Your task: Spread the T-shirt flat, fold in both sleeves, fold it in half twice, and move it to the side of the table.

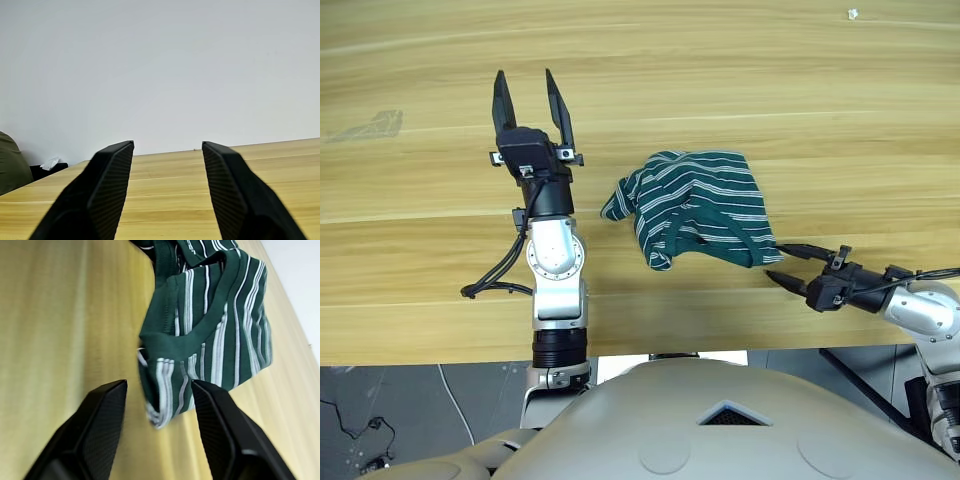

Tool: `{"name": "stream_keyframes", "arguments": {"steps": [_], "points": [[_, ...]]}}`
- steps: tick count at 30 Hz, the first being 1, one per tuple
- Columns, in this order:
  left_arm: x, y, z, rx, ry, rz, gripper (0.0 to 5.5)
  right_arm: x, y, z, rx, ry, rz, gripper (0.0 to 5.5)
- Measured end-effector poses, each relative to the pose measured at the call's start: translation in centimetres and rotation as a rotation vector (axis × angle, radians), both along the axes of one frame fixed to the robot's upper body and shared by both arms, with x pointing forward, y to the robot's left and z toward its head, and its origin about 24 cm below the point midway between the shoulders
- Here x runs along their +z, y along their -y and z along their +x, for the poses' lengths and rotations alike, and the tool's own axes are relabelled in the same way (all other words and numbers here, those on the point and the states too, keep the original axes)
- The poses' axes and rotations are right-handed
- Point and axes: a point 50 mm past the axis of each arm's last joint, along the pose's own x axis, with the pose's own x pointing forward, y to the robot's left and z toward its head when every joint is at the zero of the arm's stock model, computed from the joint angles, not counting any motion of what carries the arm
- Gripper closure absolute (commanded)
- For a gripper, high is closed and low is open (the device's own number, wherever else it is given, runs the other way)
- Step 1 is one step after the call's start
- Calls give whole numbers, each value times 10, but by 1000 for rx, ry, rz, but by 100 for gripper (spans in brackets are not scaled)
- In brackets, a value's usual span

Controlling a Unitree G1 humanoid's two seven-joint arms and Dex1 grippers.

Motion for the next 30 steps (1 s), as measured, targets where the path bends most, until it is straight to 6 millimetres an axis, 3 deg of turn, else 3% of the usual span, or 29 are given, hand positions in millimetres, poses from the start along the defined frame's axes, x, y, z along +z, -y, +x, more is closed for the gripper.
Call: {"name": "stream_keyframes", "arguments": {"steps": [3, 6, 17, 25, 28, 30], "points": [[0, 0, 0, -2, 0, 0, 295, -4, -7, -1, 1, -5, 33, 310], [0, 1, 0, -3, -1, 0, 295, -5, -12, 0, 7, 1, 54, 351], [-1, 1, 1, -3, -7, 0, 295, -13, -14, 8, -30, -4, 79, 548], [-5, 1, 3, -8, -21, 4, 295, -14, -17, 10, -22, -5, 76, 548], [-6, 2, 3, -30, -21, 18, 295, -6, -20, 22, -6, 46, 82, 548], [-5, 5, 3, -76, -25, 43, 295, 11, -27, 38, 19, 126, 125, 548]]}}
